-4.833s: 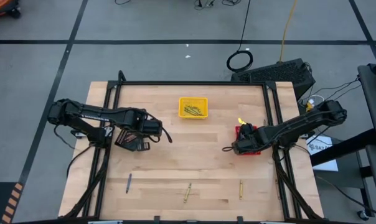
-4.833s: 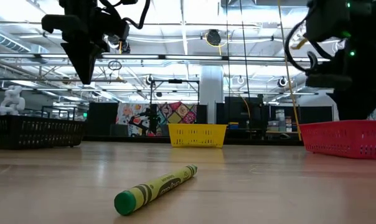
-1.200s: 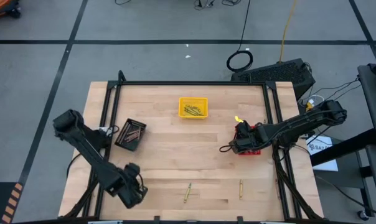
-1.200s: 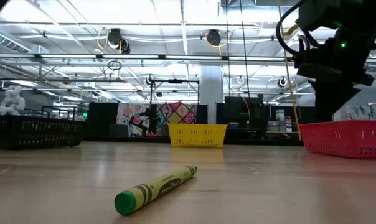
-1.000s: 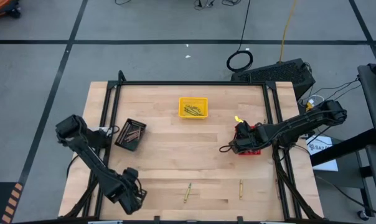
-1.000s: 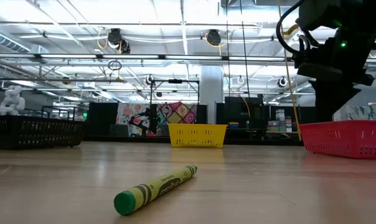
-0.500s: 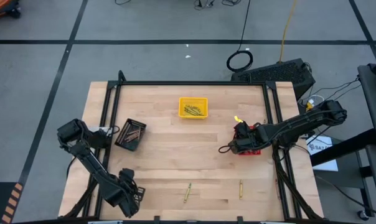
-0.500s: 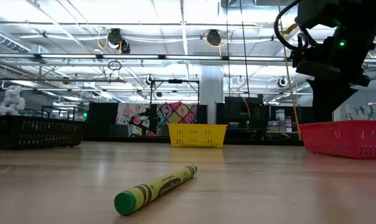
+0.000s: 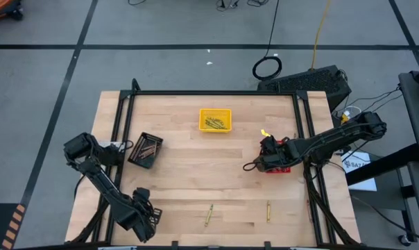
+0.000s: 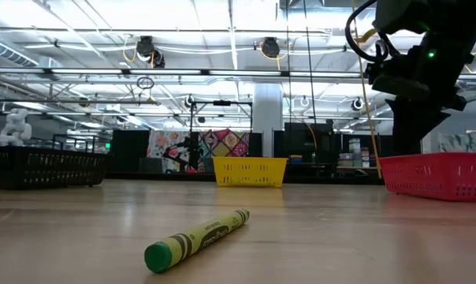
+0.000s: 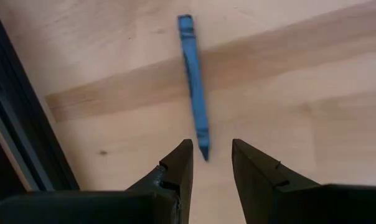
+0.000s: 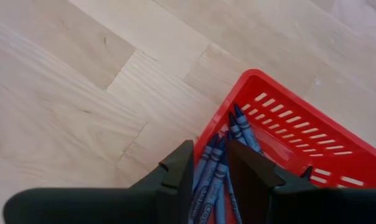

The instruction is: Sort crayons

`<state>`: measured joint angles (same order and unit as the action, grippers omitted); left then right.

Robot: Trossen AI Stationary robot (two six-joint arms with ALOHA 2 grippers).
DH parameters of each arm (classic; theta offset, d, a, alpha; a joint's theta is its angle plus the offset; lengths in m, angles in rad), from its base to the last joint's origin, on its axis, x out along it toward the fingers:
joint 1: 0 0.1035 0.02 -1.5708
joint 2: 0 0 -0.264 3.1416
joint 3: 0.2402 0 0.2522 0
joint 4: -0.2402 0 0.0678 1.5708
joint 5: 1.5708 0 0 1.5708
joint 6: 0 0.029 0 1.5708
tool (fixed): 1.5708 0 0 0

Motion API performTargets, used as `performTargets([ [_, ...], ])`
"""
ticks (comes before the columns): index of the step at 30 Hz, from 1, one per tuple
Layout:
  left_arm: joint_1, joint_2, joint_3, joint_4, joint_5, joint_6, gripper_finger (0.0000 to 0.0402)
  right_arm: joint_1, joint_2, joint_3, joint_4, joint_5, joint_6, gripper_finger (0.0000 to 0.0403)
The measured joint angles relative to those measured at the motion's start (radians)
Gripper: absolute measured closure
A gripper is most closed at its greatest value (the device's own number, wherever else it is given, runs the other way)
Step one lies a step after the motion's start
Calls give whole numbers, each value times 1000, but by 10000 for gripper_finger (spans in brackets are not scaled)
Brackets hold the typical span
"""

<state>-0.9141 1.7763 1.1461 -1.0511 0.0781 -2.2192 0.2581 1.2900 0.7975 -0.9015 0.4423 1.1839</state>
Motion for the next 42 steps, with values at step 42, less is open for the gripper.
performTargets([
  [42, -4, -30, -112, 108, -61, 168, 399, 3, 0, 0, 131, 1, -84, 316],
])
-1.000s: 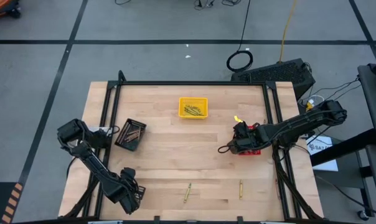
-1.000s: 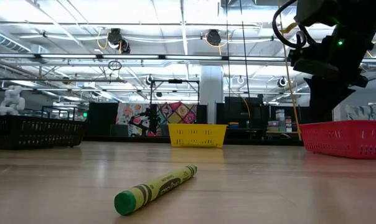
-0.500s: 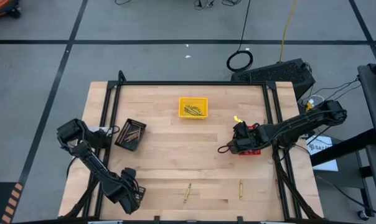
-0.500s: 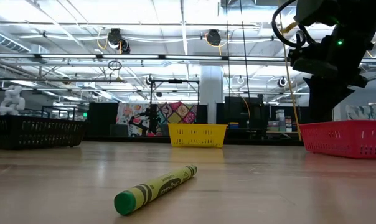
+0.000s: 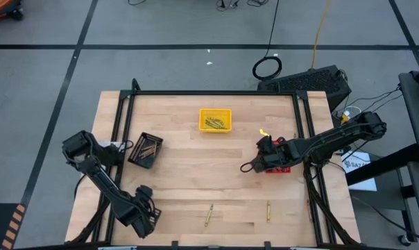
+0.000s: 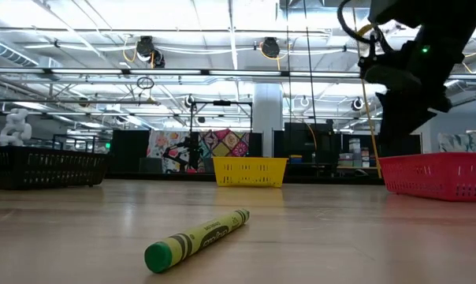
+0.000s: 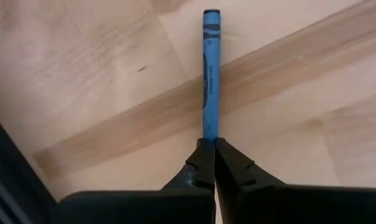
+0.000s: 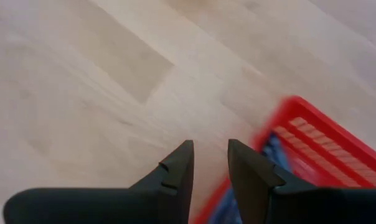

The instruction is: Sort crayons

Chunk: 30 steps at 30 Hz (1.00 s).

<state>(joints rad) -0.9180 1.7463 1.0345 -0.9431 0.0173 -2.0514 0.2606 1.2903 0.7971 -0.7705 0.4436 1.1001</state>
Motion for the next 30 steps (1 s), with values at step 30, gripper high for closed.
performTargets([
  [30, 47, -114, -25, 330, -242, 196, 401, 3, 0, 0, 302, -1, -251, 316],
])
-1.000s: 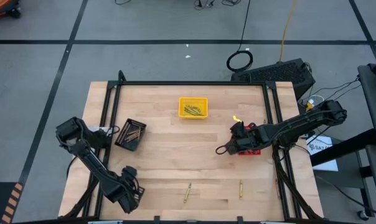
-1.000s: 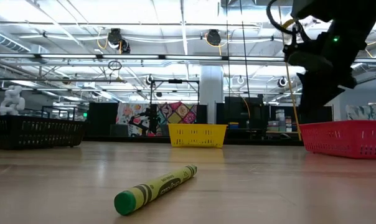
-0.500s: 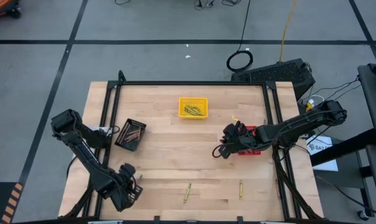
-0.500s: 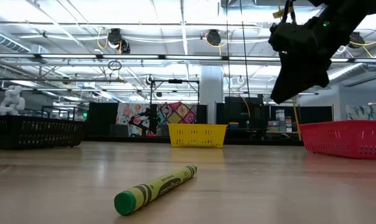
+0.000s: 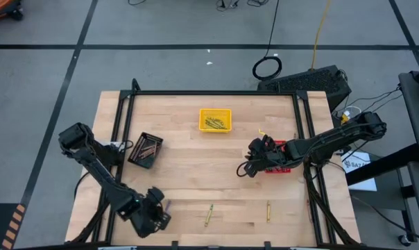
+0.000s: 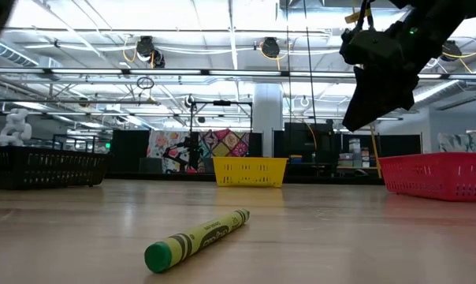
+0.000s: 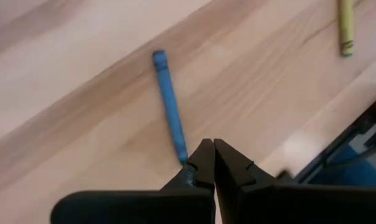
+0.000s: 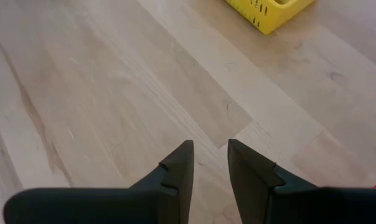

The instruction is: Sort crayons

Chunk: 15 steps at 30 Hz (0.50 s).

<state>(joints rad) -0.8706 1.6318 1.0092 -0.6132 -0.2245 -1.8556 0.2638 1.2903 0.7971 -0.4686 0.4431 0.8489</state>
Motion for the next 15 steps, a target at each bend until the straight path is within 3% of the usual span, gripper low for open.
performTargets([
  [8, 74, 78, 0, 117, 130, 110, 401, 0, 0, 0, -6, 1, -24, 316],
  [15, 89, 80, 19, 158, 138, 168, 401, 0, 0, 0, -6, 4, -19, 316],
])
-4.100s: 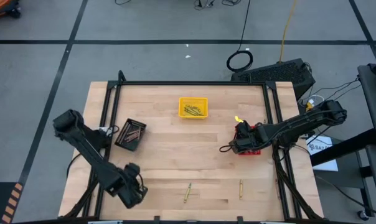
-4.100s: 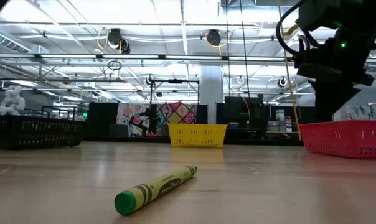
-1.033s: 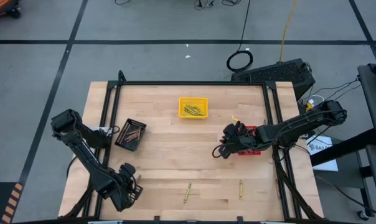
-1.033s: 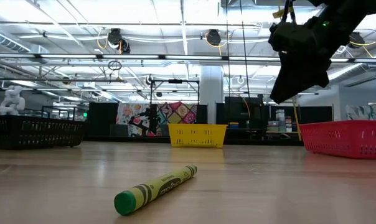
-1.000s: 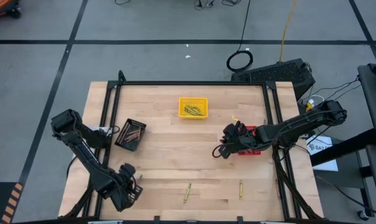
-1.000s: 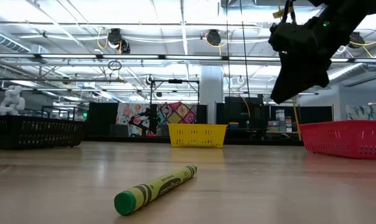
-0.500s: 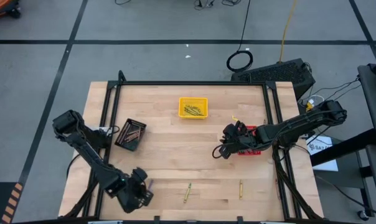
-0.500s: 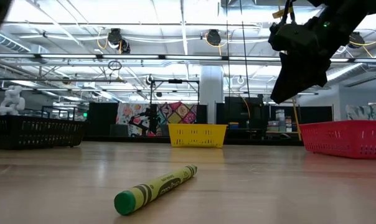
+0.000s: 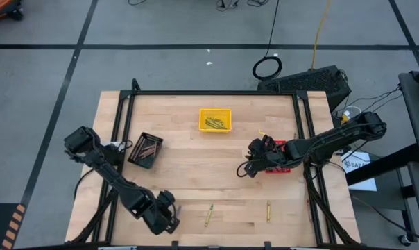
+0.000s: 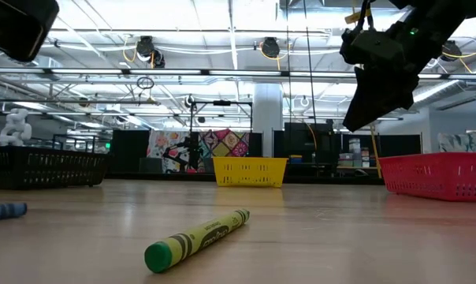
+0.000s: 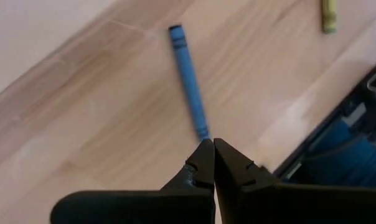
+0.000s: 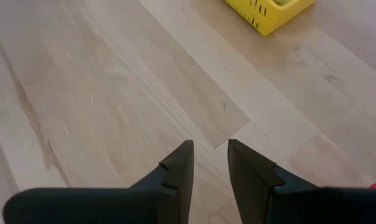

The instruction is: Sort crayons

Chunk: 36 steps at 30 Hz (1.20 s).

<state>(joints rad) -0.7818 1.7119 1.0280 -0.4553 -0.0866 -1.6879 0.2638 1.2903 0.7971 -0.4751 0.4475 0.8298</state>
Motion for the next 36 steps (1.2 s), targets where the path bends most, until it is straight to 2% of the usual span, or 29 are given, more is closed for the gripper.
performTargets([
  [9, 3, 0, 1, -2, 5, 91, 401, 0, 0, 0, 0, 13, 12, 316],
  [14, 10, 0, 1, 9, -63, 130, 401, 0, 0, 0, 0, 23, 14, 316],
  [19, 22, 0, 1, 0, -211, 156, 401, 0, 0, 0, 0, 24, 14, 316],
  [21, 45, -1, 1, -15, -206, 182, 401, 0, 0, 0, 0, 24, 15, 316],
  [27, 114, -1, 1, -14, -84, 349, 401, 0, 0, 0, 0, 24, 15, 316],
  [31, 148, -1, 1, -14, -44, 438, 401, 0, 0, 0, 0, 14, 12, 316],
  [36, 164, -1, 1, -27, -12, 495, 401, 0, 0, 0, 47, -93, -106, 316],
])
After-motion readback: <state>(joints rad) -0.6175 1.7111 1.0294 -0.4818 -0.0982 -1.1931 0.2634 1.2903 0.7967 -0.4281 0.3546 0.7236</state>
